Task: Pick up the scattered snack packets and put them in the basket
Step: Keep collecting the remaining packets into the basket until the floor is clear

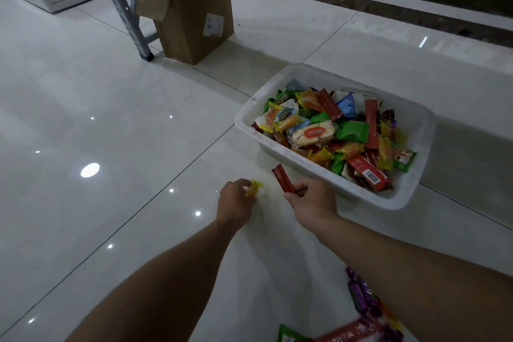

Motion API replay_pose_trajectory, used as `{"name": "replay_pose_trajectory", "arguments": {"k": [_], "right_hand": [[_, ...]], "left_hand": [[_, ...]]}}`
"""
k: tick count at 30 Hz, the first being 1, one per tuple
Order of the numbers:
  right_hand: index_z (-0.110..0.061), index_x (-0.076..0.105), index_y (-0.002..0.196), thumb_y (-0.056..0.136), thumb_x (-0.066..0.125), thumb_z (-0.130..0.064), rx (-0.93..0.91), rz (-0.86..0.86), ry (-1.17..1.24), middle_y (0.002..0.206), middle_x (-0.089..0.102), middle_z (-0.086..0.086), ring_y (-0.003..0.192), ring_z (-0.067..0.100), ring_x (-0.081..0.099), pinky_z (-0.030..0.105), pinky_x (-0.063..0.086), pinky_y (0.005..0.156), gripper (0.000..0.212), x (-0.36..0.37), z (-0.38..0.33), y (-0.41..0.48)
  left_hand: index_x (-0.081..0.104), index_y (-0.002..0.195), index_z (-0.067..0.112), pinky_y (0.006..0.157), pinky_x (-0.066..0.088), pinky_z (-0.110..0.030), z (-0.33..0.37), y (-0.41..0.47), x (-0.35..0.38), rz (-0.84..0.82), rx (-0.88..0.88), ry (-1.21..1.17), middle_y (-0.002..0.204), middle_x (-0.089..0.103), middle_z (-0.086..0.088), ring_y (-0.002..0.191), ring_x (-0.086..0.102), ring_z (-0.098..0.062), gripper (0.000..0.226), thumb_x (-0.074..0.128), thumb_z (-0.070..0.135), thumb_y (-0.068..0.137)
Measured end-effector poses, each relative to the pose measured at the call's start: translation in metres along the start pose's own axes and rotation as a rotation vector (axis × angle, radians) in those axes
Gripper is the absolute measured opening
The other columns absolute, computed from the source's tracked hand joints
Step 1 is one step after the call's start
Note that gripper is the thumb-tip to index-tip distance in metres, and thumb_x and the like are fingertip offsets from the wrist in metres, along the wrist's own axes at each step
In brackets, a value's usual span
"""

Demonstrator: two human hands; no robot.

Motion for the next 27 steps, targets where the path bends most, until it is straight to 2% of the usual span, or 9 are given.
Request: {"name": "replay_pose_trajectory", "arguments": {"k": [4,7,11,16,19,20,23,25,27], "right_hand": [[-0.016,0.072,0.09,0.083,0.073,-0.018,-0.061,-0.013,0.017,0.086,0.07,-0.001,0.083,0.016,0.065,0.034,0.055,0.08,0.008,-0.004,-0.027,-0.009],[-0.014,0.073,0.091,0.08,0.075,-0.017,-0.106,0.018,0.061,0.083,0.07,0.0,0.081,0.015,0.066,0.034,0.056,0.079,0.011,-0.015,-0.05,-0.013],[-0.016,0.07,0.083,0.078,0.078,-0.019,-0.128,0.088,0.129,0.083,0.071,0.001,0.079,0.019,0.067,0.04,0.057,0.077,0.01,-0.039,-0.073,-0.009],[-0.021,0.063,0.074,0.077,0.079,-0.017,-0.094,0.179,0.225,0.087,0.071,0.003,0.078,0.018,0.067,0.038,0.058,0.077,0.018,-0.086,-0.081,0.011],[-0.016,0.063,0.087,0.082,0.074,-0.012,-0.04,0.162,0.319,0.082,0.066,0.0,0.06,0.008,0.065,0.025,0.056,0.058,0.013,-0.11,-0.075,0.027],[-0.015,0.064,0.089,0.083,0.073,-0.011,-0.026,0.157,0.324,0.083,0.066,0.001,0.061,0.008,0.066,0.024,0.056,0.059,0.012,-0.117,-0.074,0.032],[-0.019,0.063,0.075,0.083,0.073,-0.008,0.002,0.186,0.315,0.09,0.069,0.006,0.079,0.021,0.068,0.037,0.059,0.077,0.017,-0.135,-0.069,0.053],[-0.021,0.064,0.072,0.083,0.072,-0.006,0.025,0.197,0.301,0.081,0.067,0.002,0.073,0.017,0.066,0.033,0.058,0.071,0.02,-0.143,-0.064,0.069],[-0.021,0.067,0.075,0.083,0.071,-0.005,0.04,0.2,0.293,0.078,0.065,-0.001,0.069,0.015,0.064,0.029,0.056,0.065,0.019,-0.148,-0.062,0.085]], "left_hand": [[0.066,0.115,0.015,0.07,0.042,-0.024,0.011,-0.007,-0.028,0.055,0.054,-0.046,0.102,0.06,-0.008,0.083,0.054,-0.016,0.032,0.072,0.017,0.083],[0.067,0.109,0.018,0.07,0.053,-0.033,0.026,-0.01,-0.051,0.111,0.072,-0.157,0.095,0.065,-0.006,0.08,0.063,-0.021,0.029,0.074,0.016,0.081],[0.067,0.106,0.019,0.064,0.053,-0.028,0.06,-0.009,-0.074,0.141,0.087,-0.301,0.081,0.065,0.0,0.068,0.065,-0.015,0.028,0.074,0.011,0.08],[0.062,0.109,0.023,0.064,0.055,-0.035,0.118,0.004,-0.082,0.122,0.131,-0.4,0.086,0.065,-0.002,0.079,0.065,-0.021,0.04,0.079,0.013,0.075],[0.058,0.118,0.021,0.06,0.052,-0.029,0.148,0.019,-0.072,0.078,0.128,-0.399,0.09,0.062,0.001,0.085,0.063,-0.02,0.048,0.08,0.013,0.075],[0.057,0.12,0.021,0.06,0.054,-0.029,0.155,0.025,-0.067,0.061,0.125,-0.391,0.094,0.061,0.0,0.089,0.062,-0.021,0.05,0.079,0.012,0.076],[0.057,0.122,0.02,0.071,0.057,-0.032,0.18,0.044,-0.053,0.052,0.134,-0.35,0.1,0.058,0.002,0.094,0.06,-0.018,0.047,0.075,0.01,0.08],[0.058,0.121,0.017,0.08,0.053,-0.03,0.191,0.059,-0.046,0.075,0.136,-0.321,0.101,0.057,0.003,0.094,0.056,-0.013,0.042,0.071,0.008,0.082],[0.059,0.119,0.014,0.081,0.049,-0.027,0.196,0.073,-0.04,0.094,0.124,-0.293,0.102,0.057,0.003,0.093,0.054,-0.013,0.039,0.069,0.006,0.082]]}}
Point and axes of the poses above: each hand's wrist, its own y-axis towards the middle knuckle, its own x-axis out of the palm, z = x × y, the point moved 8 cm from there along y, towards the middle knuckle
